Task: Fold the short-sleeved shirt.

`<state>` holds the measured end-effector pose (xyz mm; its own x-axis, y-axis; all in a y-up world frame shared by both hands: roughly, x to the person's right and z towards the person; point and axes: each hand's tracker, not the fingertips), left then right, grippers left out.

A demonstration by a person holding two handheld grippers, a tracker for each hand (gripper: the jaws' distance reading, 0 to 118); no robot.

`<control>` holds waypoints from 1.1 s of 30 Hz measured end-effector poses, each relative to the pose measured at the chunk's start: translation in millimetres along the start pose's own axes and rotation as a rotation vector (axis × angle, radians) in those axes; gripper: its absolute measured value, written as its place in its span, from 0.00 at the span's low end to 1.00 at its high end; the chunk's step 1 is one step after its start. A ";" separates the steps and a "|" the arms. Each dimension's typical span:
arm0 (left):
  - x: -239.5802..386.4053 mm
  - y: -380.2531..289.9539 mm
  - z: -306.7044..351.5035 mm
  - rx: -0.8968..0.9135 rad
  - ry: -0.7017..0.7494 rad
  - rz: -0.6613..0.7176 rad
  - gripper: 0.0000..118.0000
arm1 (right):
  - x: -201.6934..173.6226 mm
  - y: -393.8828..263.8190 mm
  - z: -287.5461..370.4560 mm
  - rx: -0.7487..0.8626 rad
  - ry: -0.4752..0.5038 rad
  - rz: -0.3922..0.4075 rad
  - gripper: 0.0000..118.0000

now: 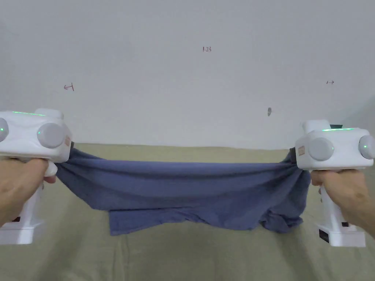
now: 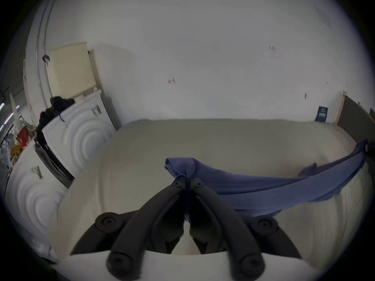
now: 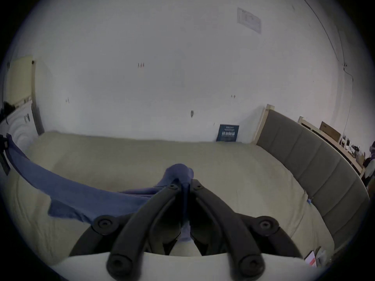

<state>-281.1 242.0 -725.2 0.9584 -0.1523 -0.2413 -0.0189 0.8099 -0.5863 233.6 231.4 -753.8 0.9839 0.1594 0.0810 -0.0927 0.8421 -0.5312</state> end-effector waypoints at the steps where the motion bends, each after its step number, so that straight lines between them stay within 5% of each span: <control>1: 4.1 -14.4 3.7 -0.015 0.003 -0.006 0.02 | -0.3 -12.9 -2.3 -0.011 0.011 0.016 0.05; 10: -5.4 -89.6 60.9 -0.070 -0.044 -0.056 0.02 | 27.6 -86.7 44.6 -0.080 0.081 -0.047 0.05; 24: -48.1 -259.6 235.6 -0.145 -0.226 -0.069 0.02 | 93.2 -254.2 251.0 -0.153 0.133 -0.075 0.05; 33: -51.3 -321.4 229.0 -0.246 -0.226 -0.039 0.02 | 86.4 -328.5 246.1 -0.247 0.127 -0.071 0.05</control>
<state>-259.0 119.3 -347.3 0.9982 -0.0285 -0.0535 -0.0228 0.6408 -0.7674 311.5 95.3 -364.8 0.9993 0.0256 0.0273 0.0019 0.6954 -0.7186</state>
